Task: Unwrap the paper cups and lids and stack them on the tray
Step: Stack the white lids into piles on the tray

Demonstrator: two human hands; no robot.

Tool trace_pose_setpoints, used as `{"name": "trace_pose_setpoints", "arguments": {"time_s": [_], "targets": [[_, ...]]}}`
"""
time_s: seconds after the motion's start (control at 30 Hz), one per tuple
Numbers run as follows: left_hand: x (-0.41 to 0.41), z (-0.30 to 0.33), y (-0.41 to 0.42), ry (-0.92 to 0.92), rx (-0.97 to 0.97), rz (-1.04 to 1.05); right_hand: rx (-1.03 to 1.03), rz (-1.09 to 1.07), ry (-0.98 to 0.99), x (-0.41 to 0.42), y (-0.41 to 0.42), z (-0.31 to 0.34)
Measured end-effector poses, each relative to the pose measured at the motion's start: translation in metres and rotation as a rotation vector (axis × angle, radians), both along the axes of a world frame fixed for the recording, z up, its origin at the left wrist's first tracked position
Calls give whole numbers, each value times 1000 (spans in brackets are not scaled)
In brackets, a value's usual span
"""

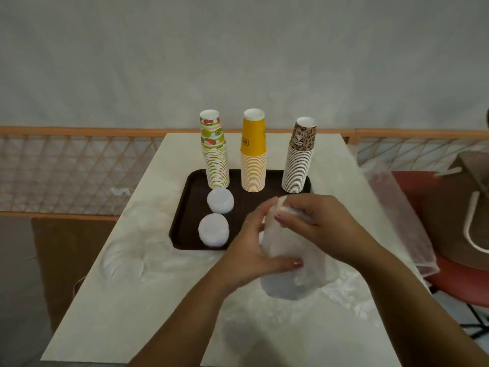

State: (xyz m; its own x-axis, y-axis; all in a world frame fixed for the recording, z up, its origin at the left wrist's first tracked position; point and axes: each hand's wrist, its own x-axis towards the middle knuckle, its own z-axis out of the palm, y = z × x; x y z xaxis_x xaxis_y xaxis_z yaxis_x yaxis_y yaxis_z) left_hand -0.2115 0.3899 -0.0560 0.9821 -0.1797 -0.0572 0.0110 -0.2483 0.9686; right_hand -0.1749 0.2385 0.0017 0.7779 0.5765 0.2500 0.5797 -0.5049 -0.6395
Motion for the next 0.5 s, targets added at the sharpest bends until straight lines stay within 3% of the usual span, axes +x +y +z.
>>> {"name": "trace_pose_setpoints", "arguments": {"time_s": [0.1, 0.27, 0.5], "targets": [[0, -9, -25, -50, 159, -4, -69, 43, 35, 0, -11, -1], [2, -34, -20, -158, 255, -102, -119, 26, 25, 0, -21, -4], [1, -57, 9, -87, 461, -89, -191, 16, 150, 12, -24, -10]]}}
